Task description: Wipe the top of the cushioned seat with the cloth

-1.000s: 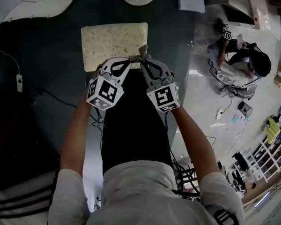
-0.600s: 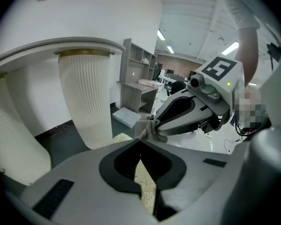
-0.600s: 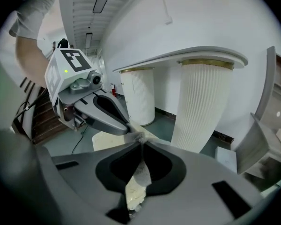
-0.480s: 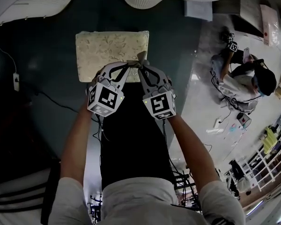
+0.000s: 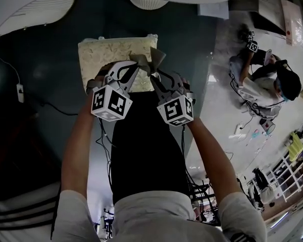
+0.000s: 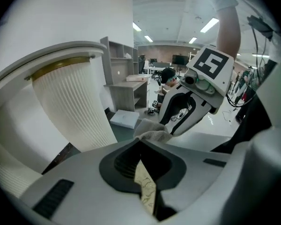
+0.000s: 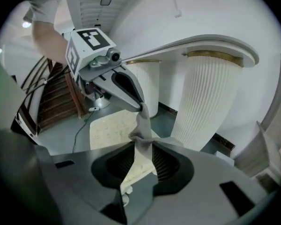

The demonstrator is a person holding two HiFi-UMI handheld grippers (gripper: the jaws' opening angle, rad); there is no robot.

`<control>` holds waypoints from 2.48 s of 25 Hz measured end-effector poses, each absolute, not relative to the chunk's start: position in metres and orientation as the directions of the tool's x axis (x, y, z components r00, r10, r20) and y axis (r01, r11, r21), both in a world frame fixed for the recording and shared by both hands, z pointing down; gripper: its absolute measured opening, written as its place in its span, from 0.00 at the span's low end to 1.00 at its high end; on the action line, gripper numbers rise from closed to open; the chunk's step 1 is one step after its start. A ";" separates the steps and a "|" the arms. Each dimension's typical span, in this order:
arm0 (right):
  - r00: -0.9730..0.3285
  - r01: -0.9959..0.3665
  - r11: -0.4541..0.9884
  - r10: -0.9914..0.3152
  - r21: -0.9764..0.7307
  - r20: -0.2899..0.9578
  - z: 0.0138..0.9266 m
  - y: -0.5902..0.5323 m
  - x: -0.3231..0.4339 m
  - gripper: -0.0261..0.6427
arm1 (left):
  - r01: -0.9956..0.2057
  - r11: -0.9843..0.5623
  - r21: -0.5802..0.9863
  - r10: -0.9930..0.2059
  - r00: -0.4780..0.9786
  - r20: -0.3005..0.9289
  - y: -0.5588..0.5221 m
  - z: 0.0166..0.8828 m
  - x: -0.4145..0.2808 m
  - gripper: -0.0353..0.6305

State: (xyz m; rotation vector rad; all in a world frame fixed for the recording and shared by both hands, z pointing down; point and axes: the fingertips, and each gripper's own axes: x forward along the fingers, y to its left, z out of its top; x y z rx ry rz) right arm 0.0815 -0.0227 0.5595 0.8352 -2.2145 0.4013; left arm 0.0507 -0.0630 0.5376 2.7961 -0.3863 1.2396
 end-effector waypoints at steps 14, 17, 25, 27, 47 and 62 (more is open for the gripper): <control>-0.359 -0.396 0.875 -0.426 0.278 0.830 0.612 -0.041 0.120 0.35 | -0.162 -0.986 -0.037 -0.130 0.615 0.777 -0.074 0.546 0.058 0.08; -0.386 -0.384 0.890 -0.395 0.245 0.833 0.620 -0.043 0.113 0.34 | -0.177 -0.984 -0.030 -0.134 0.611 0.780 -0.080 0.547 0.057 0.08; -0.285 -0.398 0.790 -0.590 0.467 0.755 0.599 -0.116 0.138 0.06 | -0.324 -0.938 -0.123 -0.297 0.568 0.767 -0.126 0.539 0.049 0.08; -0.282 -0.383 0.795 -0.586 0.471 0.759 0.608 -0.125 0.134 0.06 | -0.363 -0.922 -0.138 -0.331 0.549 0.768 -0.133 0.549 0.043 0.08; -0.419 -0.435 0.900 -0.197 -0.006 0.886 0.679 -0.034 0.097 0.06 | -0.499 -0.840 0.212 -0.107 0.536 0.837 -0.059 0.646 0.003 0.08; -0.438 -0.422 0.905 -0.149 -0.056 0.887 0.684 0.015 0.090 0.06 | -0.479 -0.832 0.280 -0.045 0.561 0.827 -0.023 0.652 0.000 0.08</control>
